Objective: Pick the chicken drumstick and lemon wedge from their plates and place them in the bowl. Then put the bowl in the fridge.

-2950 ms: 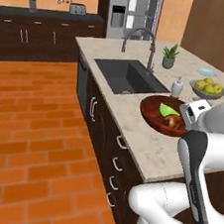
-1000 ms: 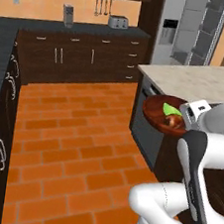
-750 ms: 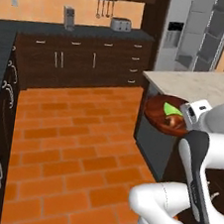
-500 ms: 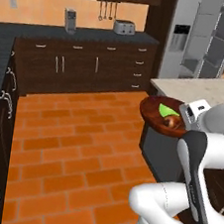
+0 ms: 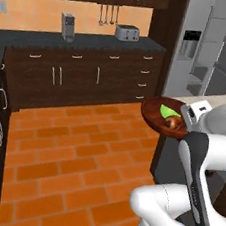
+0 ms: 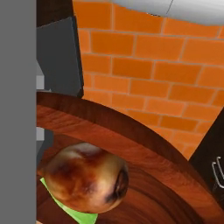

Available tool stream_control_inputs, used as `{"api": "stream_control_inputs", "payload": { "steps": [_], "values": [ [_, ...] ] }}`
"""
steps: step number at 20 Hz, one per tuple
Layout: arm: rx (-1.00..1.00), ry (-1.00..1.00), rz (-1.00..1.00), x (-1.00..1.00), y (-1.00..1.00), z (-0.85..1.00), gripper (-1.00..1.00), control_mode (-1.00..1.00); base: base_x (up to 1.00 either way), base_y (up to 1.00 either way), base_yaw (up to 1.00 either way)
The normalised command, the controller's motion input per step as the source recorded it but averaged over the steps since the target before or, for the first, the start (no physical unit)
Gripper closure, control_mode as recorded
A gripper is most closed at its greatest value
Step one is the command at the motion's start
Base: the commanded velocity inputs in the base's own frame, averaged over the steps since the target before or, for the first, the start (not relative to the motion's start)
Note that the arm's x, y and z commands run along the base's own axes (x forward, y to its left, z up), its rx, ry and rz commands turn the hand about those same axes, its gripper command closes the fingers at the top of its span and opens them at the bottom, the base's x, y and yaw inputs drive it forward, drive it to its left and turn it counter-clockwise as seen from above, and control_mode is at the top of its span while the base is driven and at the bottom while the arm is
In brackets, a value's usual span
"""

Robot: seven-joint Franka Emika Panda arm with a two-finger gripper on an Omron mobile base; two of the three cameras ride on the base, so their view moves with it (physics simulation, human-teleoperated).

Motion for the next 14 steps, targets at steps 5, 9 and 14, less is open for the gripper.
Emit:
{"api": "stream_control_inputs", "payload": {
  "steps": [5, 9, 14],
  "values": [
    [0.00, 0.00, 0.00, 0.00, 0.00, 0.00, 1.00, 1.00, 1.00, 0.07, -0.22],
    [0.00, 0.00, 0.00, 0.00, 0.00, 0.00, 1.00, 1.00, 1.00, 0.20, -0.31],
    [0.00, 0.00, 0.00, 0.00, 0.00, 0.00, 1.00, 1.00, 1.00, 0.47, -0.37]
  ]
}}
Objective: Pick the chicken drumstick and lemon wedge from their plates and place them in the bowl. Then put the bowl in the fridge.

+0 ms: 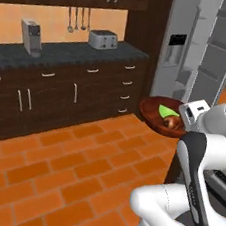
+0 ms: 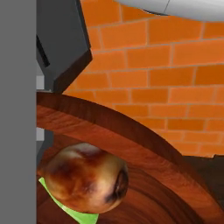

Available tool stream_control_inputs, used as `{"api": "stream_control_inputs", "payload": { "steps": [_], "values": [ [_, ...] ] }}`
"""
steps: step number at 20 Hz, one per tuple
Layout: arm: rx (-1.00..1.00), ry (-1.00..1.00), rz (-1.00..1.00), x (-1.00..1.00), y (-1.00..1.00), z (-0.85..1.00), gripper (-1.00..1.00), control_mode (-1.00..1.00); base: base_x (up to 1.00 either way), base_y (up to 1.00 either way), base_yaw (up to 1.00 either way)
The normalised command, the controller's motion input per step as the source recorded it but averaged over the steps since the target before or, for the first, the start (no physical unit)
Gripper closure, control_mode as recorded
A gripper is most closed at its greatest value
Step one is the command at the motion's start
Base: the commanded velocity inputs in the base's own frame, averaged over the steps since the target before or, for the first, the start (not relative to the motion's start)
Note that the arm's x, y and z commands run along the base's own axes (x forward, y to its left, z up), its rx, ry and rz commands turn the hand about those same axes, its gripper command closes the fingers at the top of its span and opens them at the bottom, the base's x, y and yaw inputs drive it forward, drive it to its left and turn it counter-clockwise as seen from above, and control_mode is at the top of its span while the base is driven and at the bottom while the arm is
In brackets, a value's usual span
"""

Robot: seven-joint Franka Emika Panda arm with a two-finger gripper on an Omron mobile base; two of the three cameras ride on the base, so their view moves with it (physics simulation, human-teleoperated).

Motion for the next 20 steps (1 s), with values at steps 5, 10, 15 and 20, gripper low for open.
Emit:
{"api": "stream_control_inputs", "payload": {
  "steps": [5, 10, 15, 20],
  "values": [
    [0.00, 0.00, 0.00, 0.00, 0.00, 0.00, 1.00, 1.00, 1.00, 0.53, -0.44],
    [0.00, 0.00, 0.00, 0.00, 0.00, 0.00, 1.00, 1.00, 1.00, 0.75, -0.45],
    [0.00, 0.00, 0.00, 0.00, 0.00, 0.00, 1.00, 1.00, 1.00, 0.91, -0.48],
    [0.00, 0.00, 0.00, 0.00, 0.00, 0.00, 1.00, 1.00, 1.00, 0.92, -0.53]
  ]
}}
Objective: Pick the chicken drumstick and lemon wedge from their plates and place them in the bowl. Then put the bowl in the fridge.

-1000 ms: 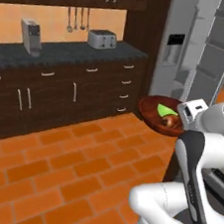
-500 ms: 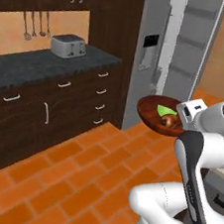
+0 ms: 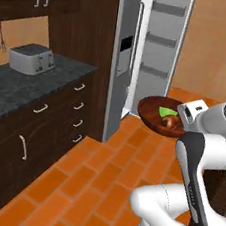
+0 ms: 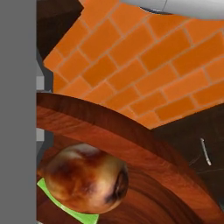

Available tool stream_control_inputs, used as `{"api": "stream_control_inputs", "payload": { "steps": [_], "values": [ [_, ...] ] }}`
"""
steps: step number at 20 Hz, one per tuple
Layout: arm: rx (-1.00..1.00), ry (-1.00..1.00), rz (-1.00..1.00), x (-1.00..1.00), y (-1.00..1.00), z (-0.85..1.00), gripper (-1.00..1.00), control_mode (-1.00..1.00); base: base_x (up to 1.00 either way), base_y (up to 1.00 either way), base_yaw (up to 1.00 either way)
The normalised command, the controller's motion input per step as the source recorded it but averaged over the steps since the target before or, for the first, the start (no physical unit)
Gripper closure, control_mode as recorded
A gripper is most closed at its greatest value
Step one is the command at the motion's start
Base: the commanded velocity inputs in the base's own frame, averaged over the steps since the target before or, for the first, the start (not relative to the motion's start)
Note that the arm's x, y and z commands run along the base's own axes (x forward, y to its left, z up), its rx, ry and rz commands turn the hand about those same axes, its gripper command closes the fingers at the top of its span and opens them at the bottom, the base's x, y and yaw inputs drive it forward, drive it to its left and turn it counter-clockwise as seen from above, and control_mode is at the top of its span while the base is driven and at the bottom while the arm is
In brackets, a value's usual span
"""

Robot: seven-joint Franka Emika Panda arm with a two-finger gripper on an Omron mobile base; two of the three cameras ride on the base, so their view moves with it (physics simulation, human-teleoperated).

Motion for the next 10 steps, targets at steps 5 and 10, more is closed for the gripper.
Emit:
{"api": "stream_control_inputs", "payload": {
  "steps": [5, 10],
  "values": [
    [0.00, 0.00, 0.00, 0.00, 0.00, 0.00, 1.00, 1.00, 1.00, 1.00, -0.52],
    [0.00, 0.00, 0.00, 0.00, 0.00, 0.00, 1.00, 1.00, 1.00, 0.98, -0.47]
  ]
}}
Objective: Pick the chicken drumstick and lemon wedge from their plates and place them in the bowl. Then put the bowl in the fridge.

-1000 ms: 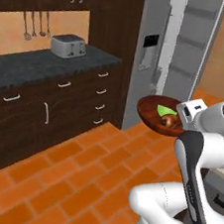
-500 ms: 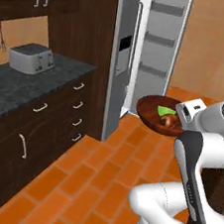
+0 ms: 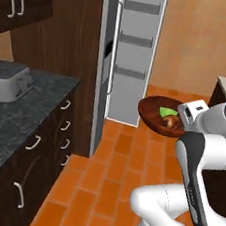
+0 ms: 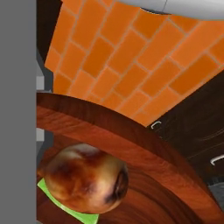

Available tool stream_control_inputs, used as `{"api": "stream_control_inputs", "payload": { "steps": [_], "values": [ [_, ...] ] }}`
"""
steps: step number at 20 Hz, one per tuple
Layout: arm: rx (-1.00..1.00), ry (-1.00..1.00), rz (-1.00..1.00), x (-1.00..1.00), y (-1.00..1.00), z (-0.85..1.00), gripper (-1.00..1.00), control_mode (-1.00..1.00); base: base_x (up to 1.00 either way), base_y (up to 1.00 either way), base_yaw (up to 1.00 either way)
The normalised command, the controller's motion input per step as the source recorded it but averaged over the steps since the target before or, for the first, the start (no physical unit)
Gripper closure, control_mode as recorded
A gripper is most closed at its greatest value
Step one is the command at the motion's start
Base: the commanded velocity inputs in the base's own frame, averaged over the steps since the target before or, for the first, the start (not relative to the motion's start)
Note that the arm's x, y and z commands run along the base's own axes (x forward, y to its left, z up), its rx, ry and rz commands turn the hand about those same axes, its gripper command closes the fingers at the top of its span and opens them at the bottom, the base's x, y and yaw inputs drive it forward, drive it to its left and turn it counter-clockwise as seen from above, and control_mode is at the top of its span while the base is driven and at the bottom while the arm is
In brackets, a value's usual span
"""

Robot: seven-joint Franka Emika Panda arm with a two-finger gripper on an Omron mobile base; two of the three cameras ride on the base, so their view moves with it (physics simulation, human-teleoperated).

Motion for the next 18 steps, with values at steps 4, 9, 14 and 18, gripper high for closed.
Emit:
{"api": "stream_control_inputs", "payload": {
  "steps": [4, 9, 14, 18],
  "values": [
    [0.00, 0.00, 0.00, 0.00, 0.00, 0.00, 1.00, 1.00, 1.00, 0.48, -0.38],
    [0.00, 0.00, 0.00, 0.00, 0.00, 0.00, 1.00, 1.00, 1.00, -0.03, -0.17],
    [0.00, 0.00, 0.00, 0.00, 0.00, 0.00, 1.00, 1.00, 1.00, -0.13, 0.06],
    [0.00, 0.00, 0.00, 0.00, 0.00, 0.00, 1.00, 1.00, 1.00, -0.36, 0.23]
  ]
}}
